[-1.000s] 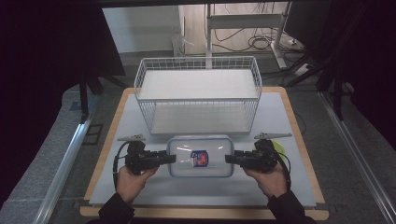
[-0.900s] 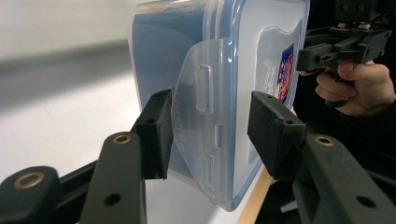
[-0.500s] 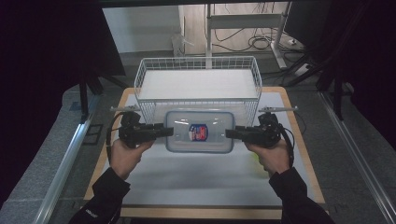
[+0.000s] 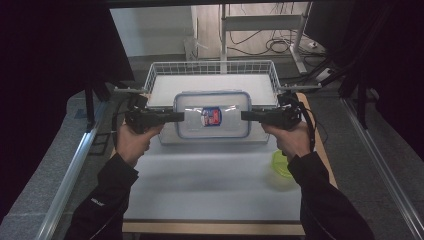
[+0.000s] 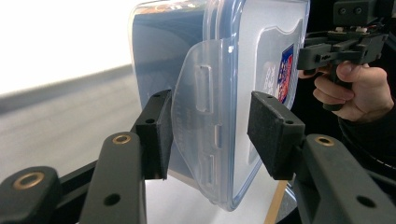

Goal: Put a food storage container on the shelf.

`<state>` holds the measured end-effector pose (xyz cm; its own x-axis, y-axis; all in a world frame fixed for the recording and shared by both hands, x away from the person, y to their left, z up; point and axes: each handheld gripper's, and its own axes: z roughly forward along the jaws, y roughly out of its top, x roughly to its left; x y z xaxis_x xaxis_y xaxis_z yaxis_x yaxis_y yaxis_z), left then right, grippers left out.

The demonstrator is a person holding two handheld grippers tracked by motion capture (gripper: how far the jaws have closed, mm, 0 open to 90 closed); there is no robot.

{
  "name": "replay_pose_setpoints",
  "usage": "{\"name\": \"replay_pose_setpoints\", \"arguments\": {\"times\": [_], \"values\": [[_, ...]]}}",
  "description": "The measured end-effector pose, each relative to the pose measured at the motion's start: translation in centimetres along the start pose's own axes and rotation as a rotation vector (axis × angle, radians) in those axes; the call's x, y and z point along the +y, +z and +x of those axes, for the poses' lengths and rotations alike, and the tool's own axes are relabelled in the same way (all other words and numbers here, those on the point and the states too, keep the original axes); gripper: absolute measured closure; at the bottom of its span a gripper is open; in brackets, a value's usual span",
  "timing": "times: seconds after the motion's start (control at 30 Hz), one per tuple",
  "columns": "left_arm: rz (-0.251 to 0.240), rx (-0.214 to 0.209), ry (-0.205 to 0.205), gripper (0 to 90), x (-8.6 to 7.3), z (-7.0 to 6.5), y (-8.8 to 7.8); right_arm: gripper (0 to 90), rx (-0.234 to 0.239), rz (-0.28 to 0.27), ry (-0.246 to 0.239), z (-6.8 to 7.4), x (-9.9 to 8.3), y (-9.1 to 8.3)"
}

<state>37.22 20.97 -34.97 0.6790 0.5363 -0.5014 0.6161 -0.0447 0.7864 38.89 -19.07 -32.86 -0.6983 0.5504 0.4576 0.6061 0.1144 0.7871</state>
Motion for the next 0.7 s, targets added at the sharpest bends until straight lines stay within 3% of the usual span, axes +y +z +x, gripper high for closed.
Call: {"name": "replay_pose_setpoints", "arguments": {"times": [0.5,0.7], "values": [[0.002,-0.003,0.007,51.6,5.0,1.6,0.4,54.0,0.001,-0.036,0.020,-1.3,4.4,0.6],[-0.004,-0.003,-0.003,51.5,6.2,2.6,0.6,54.0,-0.009,-0.035,0.025,-1.8,6.1,1.0]]}}
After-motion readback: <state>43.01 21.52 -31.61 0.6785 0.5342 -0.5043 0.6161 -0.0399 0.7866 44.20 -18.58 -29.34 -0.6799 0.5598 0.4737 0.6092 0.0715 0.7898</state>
